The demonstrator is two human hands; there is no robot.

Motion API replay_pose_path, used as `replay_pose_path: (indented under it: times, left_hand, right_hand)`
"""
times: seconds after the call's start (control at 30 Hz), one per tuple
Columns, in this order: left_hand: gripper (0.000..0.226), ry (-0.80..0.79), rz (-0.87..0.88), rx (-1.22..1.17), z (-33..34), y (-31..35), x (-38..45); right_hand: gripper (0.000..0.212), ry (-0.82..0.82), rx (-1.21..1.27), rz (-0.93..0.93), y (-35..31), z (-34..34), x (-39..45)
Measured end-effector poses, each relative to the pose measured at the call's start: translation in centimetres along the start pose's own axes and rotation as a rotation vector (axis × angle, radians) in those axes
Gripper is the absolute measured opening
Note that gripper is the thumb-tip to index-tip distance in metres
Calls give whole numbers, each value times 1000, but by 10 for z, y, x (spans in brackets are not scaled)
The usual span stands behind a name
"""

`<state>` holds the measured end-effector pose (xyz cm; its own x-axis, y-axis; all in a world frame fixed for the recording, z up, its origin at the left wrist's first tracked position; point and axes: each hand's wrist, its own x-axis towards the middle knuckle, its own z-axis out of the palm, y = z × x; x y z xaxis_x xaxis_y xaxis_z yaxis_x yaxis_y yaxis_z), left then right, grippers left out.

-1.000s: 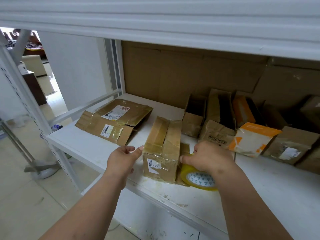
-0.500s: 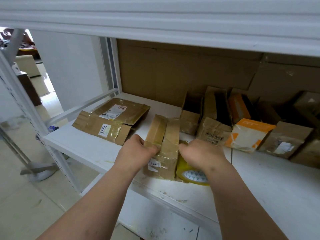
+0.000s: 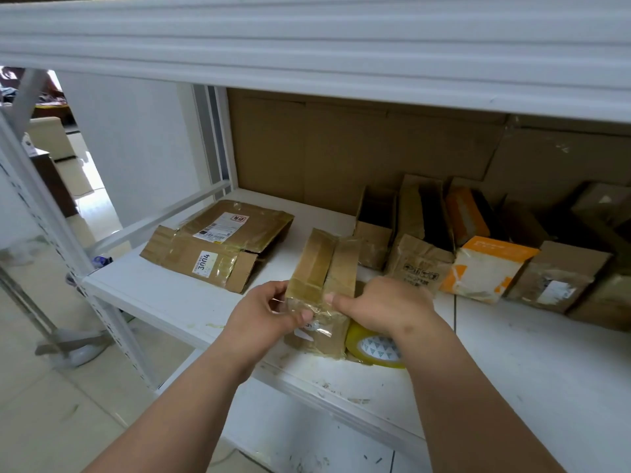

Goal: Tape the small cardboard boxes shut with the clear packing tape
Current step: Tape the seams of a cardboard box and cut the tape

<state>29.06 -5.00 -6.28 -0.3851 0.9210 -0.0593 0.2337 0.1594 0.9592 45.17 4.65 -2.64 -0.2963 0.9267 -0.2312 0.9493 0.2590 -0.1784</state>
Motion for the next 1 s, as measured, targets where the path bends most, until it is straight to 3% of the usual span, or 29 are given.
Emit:
replay_pose_path:
  times: [0.1, 0.17, 0.37, 0.6, 0.7, 0.83, 1.0]
  left_hand:
    - [39, 77, 116, 166, -3, -12, 4]
    - [64, 141, 131, 261, -4, -16, 9]
    - [83, 166, 278, 555, 0, -25, 11]
    - [88, 237, 217, 450, 16, -31, 12]
    - [87, 263, 197, 414, 17, -32, 9]
    - [74, 316, 200, 232, 10, -26, 18]
    - [61, 149, 237, 114, -7, -10, 39]
  right_hand:
    - [72, -95, 89, -60, 4, -5, -3]
    - [69, -116, 50, -86, 2, -7, -7]
    - [46, 136, -112, -91, -6, 5, -16]
    - [42, 127, -77, -75, -5, 5, -18]
    - [50, -4, 84, -84, 1, -4, -20]
    - [32, -81, 366, -120, -2, -13, -29]
    - [48, -101, 559, -165, -16, -10, -27]
